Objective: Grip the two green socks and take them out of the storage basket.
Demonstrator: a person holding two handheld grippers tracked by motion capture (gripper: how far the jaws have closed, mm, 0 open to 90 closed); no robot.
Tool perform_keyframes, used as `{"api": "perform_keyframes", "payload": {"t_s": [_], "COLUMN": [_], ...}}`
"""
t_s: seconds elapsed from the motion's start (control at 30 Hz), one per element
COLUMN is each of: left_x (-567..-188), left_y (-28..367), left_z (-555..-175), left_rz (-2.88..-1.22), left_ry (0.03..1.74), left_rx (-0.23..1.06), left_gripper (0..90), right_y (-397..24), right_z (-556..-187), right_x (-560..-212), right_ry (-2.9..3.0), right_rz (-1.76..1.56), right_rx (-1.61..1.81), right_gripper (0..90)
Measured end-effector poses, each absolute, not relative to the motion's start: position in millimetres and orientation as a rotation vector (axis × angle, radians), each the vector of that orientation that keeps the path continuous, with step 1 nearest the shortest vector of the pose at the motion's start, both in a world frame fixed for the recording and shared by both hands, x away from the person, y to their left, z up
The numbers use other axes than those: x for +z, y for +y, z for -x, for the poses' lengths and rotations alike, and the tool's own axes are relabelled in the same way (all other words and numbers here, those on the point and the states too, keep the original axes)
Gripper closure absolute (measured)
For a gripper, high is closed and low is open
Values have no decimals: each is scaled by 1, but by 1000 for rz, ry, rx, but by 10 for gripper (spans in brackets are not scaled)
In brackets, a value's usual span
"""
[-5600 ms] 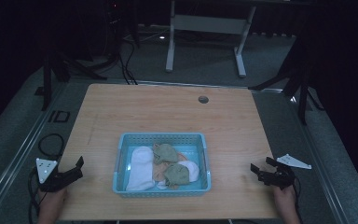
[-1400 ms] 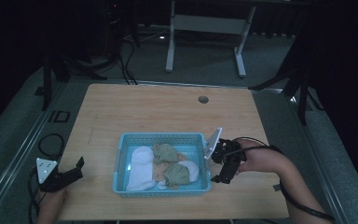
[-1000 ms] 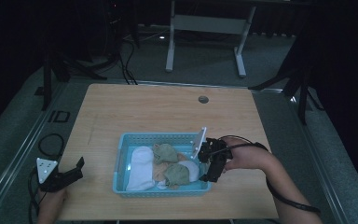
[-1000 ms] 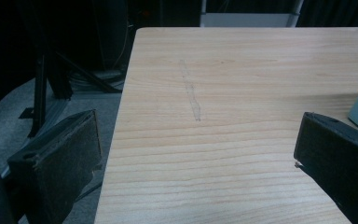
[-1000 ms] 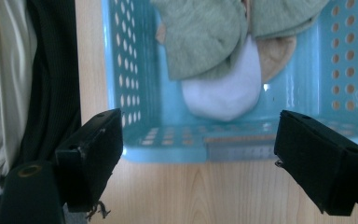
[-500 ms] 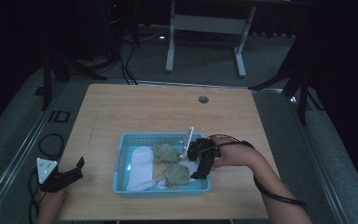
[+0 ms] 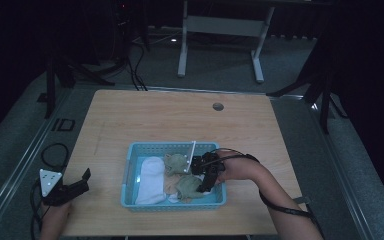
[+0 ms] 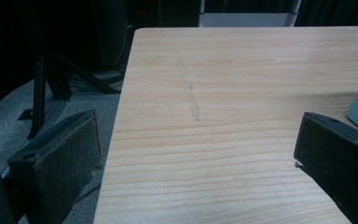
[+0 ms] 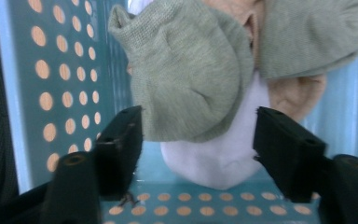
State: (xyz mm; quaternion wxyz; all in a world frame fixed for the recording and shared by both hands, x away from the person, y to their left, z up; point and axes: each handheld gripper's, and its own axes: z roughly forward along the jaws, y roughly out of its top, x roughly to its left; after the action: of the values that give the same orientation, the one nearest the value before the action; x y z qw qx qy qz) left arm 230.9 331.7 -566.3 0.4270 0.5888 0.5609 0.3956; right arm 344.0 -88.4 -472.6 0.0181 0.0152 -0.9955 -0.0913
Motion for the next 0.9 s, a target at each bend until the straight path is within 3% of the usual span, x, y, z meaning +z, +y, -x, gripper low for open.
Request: {"api": "perform_keyframes", "payload": {"t_s": [0.37,0.47,0.57,0.6,0.63,0.7,0.9], "left_x": [-566,-566,-566,-566,-566,-566,-566], "left_y": [332,332,332,332,332,332,332], "left_z": [-231,-231,-231,-231,-231,-231,-231], "left_rz": [-1471,-1471,-1472,-1471,-1471,-1471,-1472], "left_ry": [1400,1401,1400,1401,1401,1402,1403], "left_rx": [991,991,990,991,991,992,990], "left_gripper": [3,3,4,3,3,4,4], "right_y": [-80,-77,-76,-75,-75,-75,-76], "right_z": [-347,-345,-345,-344,-343,-342,-338], "right_x": [-490,-493,-493,-491,-489,-486,-475], "right_ry": [-3081,-3089,-3088,-3081,-3079,-3073,-3085], "right_rz": [-43,-64,-75,-82,-89,-100,-120], "right_rx": [-237,-222,-211,-203,-206,-196,-209], "right_gripper": [401,527,588,726,759,801,816]}}
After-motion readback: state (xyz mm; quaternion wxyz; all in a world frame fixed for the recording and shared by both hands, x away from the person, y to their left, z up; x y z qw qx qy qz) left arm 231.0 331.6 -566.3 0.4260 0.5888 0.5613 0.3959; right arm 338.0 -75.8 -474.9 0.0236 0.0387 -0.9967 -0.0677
